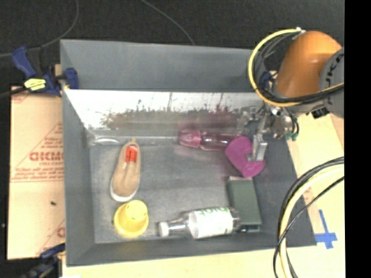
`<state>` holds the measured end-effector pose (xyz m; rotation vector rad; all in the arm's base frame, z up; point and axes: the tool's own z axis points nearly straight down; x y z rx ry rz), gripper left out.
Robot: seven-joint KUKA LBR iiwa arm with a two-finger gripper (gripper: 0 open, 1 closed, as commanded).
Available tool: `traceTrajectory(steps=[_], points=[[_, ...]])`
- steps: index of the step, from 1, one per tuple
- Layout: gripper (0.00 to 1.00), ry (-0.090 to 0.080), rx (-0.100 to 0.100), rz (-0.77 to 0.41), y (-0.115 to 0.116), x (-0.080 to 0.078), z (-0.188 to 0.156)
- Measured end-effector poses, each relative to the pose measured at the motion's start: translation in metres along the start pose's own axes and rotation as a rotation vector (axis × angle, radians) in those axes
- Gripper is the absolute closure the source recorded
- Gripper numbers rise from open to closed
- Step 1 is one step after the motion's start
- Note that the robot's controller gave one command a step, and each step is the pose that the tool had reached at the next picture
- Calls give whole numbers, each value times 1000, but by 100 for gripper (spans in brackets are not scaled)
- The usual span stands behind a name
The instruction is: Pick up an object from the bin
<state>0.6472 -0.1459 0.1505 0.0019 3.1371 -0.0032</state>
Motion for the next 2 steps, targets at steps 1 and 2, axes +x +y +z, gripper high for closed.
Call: traceTrajectory(steps=[1, 2], points=[[0, -21, -8, -101, -4, 39, 29], [0, -15, -5, 16, 2, 28, 37]])
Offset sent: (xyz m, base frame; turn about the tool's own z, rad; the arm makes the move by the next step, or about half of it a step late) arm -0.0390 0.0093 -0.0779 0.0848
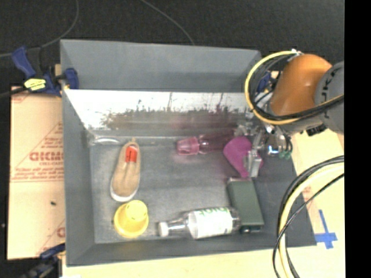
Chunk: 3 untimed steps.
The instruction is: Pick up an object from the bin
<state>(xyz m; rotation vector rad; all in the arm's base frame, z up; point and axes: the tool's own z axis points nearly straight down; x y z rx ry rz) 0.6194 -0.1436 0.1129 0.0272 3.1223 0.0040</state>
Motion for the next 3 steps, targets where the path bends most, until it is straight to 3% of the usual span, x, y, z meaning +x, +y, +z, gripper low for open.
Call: traceTrajectory(steps=[1, 3], points=[[0, -3, -8, -36, 11, 7, 24], [0, -4, -6, -34, 9, 9, 22]])
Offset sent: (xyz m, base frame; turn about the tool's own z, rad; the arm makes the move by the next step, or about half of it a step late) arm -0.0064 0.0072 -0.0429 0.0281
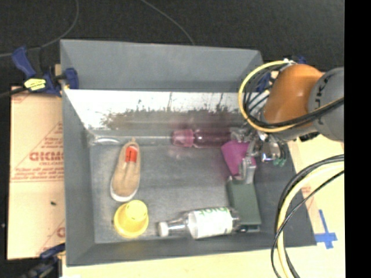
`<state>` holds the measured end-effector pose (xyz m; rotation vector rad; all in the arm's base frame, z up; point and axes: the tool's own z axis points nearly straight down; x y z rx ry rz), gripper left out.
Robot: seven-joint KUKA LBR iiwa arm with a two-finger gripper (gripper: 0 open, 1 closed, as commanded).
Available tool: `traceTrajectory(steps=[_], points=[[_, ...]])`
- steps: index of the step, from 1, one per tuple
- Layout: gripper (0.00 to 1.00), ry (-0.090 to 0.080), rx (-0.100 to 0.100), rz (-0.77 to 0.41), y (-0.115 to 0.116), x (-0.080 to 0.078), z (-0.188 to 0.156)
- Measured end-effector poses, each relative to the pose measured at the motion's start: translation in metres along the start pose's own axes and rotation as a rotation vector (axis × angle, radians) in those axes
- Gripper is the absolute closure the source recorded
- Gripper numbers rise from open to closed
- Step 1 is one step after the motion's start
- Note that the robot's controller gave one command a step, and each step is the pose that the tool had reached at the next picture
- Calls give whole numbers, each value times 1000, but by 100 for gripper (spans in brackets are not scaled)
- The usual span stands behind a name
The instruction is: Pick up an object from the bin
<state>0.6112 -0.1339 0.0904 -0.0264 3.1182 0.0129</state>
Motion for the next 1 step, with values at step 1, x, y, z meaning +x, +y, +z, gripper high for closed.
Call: traceTrajectory(steps=[1], points=[[0, -2, -4, 23, 3, 1, 3]])
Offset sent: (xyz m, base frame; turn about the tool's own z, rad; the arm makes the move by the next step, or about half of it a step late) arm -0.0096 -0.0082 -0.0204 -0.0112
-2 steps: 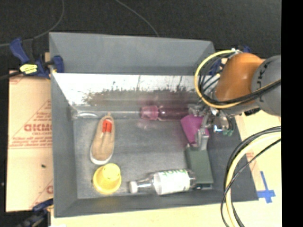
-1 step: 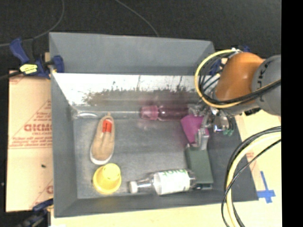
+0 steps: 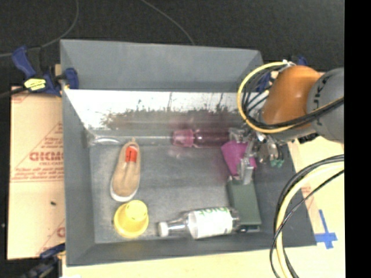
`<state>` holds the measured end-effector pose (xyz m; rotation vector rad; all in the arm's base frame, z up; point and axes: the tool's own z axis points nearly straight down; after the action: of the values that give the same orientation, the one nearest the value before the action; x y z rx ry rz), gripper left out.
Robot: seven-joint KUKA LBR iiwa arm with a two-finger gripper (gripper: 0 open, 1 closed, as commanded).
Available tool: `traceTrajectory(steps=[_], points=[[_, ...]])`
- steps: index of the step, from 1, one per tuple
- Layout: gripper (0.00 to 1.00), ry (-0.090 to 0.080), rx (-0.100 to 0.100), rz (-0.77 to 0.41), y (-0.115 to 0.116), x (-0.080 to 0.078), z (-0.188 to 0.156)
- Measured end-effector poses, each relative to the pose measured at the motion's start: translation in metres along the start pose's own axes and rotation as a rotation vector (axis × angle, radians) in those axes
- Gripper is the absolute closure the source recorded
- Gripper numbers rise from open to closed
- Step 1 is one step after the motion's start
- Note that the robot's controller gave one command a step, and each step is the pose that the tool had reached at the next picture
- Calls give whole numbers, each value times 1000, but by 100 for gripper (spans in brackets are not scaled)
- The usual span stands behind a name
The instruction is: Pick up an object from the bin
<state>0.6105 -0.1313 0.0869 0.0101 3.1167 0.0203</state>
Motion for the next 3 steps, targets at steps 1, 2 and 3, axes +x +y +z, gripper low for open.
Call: traceTrajectory(steps=[1, 2, 3], points=[[0, -4, 0, -14, -3, 2, -5], [100, 7, -35, -327, -7, -4, 3], [100, 7, -35, -327, -7, -4, 3]])
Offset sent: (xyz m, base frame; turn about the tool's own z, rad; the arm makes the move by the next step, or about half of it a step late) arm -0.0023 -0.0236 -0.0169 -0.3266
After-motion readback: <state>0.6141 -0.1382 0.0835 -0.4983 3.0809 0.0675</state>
